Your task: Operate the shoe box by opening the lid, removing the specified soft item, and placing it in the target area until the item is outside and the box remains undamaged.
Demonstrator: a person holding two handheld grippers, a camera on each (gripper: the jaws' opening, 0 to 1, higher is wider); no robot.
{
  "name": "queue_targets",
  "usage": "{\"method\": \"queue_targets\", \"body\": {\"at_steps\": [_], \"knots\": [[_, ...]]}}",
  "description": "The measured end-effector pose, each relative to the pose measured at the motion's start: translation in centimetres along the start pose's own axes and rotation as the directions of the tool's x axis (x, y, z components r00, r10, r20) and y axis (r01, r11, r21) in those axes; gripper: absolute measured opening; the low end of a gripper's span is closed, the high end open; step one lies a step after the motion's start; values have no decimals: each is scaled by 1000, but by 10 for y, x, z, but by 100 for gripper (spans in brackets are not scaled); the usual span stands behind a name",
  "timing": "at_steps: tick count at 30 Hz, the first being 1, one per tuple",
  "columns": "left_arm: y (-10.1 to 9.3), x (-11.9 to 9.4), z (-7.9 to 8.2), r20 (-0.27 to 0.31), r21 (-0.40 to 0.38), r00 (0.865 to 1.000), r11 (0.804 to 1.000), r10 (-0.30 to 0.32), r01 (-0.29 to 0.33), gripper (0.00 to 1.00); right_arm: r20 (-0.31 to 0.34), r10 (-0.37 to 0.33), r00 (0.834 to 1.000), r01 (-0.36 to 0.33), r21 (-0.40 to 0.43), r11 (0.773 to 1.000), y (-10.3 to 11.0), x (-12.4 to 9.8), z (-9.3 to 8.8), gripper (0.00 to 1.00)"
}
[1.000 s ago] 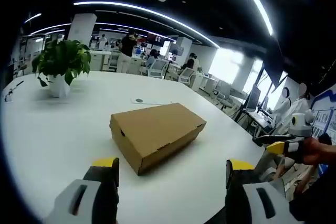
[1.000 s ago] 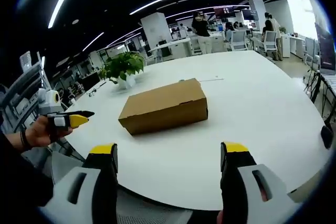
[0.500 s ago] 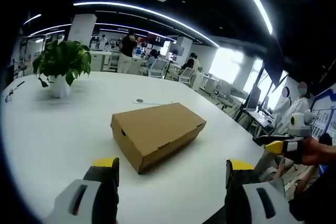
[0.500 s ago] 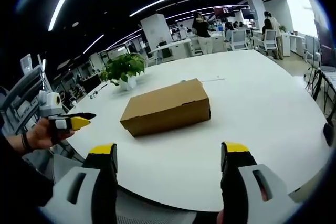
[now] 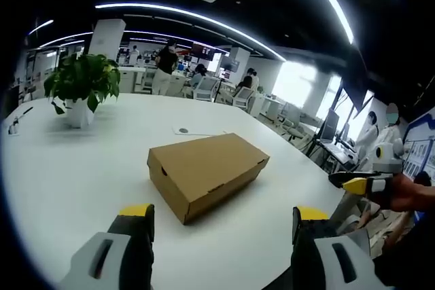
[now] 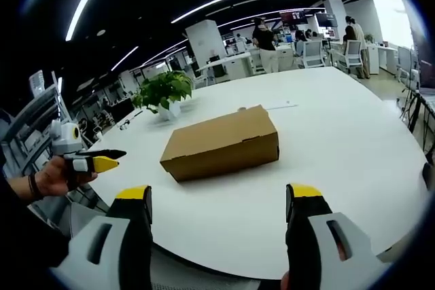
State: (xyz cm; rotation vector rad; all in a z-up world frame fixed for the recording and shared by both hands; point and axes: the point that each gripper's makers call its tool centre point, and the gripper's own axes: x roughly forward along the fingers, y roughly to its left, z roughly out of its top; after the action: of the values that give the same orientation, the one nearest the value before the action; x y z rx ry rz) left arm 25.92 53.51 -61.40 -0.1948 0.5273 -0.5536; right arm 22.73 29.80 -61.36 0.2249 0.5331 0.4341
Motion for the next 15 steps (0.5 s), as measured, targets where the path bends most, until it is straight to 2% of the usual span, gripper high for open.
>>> {"method": "queue_targets", "body": {"at_steps": [8, 15], "knots": [[-2, 1, -2, -8, -3, 1000, 1000, -3, 3, 85, -14, -12, 1000, 12, 12, 1000, -5, -5, -8, 76], [-3, 2, -12, -32, -4, 999, 1000, -12, 11, 85, -14, -16, 1000, 16, 11, 1000, -4, -6, -9, 77]]}}
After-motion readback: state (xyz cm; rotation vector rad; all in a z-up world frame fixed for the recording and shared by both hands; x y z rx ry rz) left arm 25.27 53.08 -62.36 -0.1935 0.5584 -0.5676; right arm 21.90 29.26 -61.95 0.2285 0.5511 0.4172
